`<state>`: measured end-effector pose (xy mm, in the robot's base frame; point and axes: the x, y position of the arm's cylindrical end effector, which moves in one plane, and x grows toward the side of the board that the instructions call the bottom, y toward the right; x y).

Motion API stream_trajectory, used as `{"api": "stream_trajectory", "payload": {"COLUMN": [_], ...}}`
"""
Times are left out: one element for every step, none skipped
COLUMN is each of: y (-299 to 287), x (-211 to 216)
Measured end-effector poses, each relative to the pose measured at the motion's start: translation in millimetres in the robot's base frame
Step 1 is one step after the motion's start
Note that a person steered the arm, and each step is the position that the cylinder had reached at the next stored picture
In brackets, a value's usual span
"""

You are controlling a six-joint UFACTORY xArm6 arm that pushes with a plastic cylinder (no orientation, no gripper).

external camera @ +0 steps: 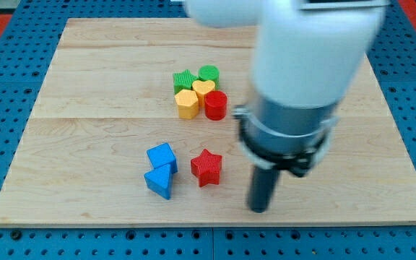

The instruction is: Place the red star towards the top right side of the red circle

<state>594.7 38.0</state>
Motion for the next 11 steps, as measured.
{"api": "stream_trajectory", "payload": {"y": [-53, -58, -36, -27, -17, -8, -6, -29, -46, -27, -8], "x": [-4, -27, -41, -56, -75, -96, -101, -90, -125, -135, -115]}}
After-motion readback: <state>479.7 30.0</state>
